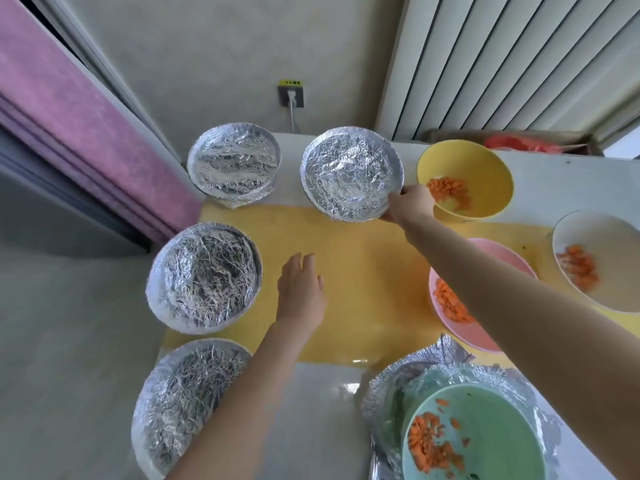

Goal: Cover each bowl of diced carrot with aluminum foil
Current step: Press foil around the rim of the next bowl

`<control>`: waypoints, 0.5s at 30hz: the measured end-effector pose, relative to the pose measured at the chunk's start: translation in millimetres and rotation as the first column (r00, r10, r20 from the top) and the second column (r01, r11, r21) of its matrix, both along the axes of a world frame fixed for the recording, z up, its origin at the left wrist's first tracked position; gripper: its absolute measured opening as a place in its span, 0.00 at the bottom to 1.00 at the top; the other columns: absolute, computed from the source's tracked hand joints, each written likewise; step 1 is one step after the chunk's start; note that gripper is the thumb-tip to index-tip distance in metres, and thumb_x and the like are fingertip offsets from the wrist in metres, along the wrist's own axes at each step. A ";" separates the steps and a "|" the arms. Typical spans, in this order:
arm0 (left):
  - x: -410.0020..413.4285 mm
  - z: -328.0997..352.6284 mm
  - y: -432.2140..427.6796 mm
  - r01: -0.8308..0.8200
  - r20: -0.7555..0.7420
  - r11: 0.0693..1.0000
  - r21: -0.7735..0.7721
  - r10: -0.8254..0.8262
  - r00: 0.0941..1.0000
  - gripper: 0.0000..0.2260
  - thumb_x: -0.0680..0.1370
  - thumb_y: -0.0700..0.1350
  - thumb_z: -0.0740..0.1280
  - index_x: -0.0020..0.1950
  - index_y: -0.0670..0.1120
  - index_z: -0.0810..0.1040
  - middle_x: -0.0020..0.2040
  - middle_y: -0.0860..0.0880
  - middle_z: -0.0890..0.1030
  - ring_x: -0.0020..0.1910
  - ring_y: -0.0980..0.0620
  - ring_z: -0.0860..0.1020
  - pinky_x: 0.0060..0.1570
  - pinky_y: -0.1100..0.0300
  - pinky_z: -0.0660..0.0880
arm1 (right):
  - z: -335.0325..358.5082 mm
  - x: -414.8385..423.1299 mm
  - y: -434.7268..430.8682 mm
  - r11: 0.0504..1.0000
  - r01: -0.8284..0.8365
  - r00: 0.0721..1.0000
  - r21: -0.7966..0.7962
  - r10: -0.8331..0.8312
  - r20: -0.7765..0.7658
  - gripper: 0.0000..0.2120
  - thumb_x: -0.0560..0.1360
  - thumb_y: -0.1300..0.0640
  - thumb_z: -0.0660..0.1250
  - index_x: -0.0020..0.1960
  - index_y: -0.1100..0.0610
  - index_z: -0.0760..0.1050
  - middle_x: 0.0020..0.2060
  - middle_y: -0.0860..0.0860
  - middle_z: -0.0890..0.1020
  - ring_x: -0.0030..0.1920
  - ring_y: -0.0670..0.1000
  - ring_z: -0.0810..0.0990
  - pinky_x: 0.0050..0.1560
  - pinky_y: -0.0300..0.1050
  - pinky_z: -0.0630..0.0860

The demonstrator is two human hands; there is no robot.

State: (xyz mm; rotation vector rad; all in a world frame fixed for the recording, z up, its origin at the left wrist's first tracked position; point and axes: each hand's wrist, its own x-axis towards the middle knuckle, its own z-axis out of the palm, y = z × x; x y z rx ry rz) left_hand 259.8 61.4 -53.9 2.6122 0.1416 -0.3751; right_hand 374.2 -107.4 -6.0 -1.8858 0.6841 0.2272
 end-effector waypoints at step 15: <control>-6.7 -34.7 2.6 0.115 -0.156 0.949 0.292 -0.071 0.985 0.28 0.79 0.40 0.59 0.75 0.47 0.49 0.76 0.41 0.46 0.75 0.40 0.46 0.71 0.42 0.53 | -19.6 41.5 8.6 0.996 0.016 0.988 0.083 -0.002 -0.157 0.11 0.78 0.68 0.54 0.57 0.68 0.72 0.52 0.60 0.79 0.42 0.56 0.82 0.34 0.43 0.82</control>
